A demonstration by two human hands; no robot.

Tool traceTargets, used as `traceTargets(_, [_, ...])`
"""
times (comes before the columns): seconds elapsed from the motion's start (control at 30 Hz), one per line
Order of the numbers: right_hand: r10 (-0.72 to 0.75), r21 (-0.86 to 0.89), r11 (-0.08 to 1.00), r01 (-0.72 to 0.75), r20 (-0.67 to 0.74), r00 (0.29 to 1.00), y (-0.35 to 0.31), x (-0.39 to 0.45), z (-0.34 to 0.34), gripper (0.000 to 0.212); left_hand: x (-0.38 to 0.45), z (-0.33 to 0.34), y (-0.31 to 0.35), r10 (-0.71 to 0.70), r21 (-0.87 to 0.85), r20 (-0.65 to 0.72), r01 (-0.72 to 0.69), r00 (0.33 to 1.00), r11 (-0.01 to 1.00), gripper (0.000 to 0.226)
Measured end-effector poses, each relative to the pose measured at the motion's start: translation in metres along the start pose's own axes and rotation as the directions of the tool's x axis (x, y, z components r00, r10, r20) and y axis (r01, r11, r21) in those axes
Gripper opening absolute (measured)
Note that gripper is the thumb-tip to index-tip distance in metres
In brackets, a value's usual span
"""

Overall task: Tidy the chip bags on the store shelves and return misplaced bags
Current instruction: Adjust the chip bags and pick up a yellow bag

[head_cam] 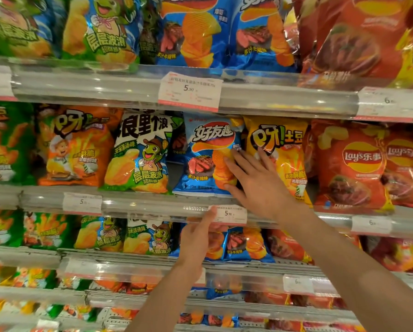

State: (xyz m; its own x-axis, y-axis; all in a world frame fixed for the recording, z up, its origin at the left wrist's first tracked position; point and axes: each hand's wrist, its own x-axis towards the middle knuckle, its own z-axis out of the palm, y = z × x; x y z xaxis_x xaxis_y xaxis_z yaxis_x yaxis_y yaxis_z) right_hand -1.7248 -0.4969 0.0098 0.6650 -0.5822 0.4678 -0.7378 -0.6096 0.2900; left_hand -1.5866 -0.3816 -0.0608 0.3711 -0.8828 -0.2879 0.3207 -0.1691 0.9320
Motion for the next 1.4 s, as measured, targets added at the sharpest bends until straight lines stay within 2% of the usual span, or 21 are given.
traceTargets(0.23, [-0.056,-0.071,0.996,0.056,-0.009,0.998,-0.009,0.006,0.000,0.060,0.003,-0.001,-0.003,0.003,0.016,0.010,-0.003,1.000,1.000,0.044])
traceTargets(0.6, [-0.052,0.057,0.997,0.053,-0.015,0.999,-0.015,0.010,-0.001,0.063,0.004,-0.002,-0.003,0.022,0.014,0.008,-0.022,1.000,1.000,0.045])
traceTargets(0.8, [0.053,0.121,0.992,-0.036,-0.143,0.988,-0.004,-0.023,-0.011,0.056,-0.002,0.013,-0.013,0.051,-0.016,-0.028,-0.052,0.998,0.999,0.052])
traceTargets(0.93, [0.257,0.173,0.960,-0.221,-0.222,0.941,0.014,-0.052,-0.020,0.052,-0.006,0.029,-0.018,0.058,-0.084,0.005,-0.057,0.998,0.995,0.041])
traceTargets(1.03, [0.426,0.218,0.896,-0.388,-0.173,0.888,0.025,-0.068,-0.019,0.064,-0.006,0.035,-0.022,0.074,-0.113,-0.008,-0.074,0.997,0.991,0.040])
traceTargets(1.1, [0.482,0.266,0.854,-0.448,-0.079,0.872,0.028,-0.074,-0.015,0.074,-0.006,0.037,-0.022,0.077,-0.125,-0.032,-0.081,0.996,0.989,0.043])
traceTargets(1.2, [0.497,0.339,0.812,-0.475,0.023,0.867,0.023,-0.075,-0.012,0.083,-0.006,0.037,-0.020,0.087,-0.115,-0.038,-0.091,0.995,0.989,0.046])
traceTargets(1.4, [0.463,0.342,0.843,-0.416,-0.068,0.883,0.018,-0.073,-0.012,0.077,-0.006,0.034,-0.020,0.092,-0.095,-0.038,-0.095,0.995,0.991,0.046])
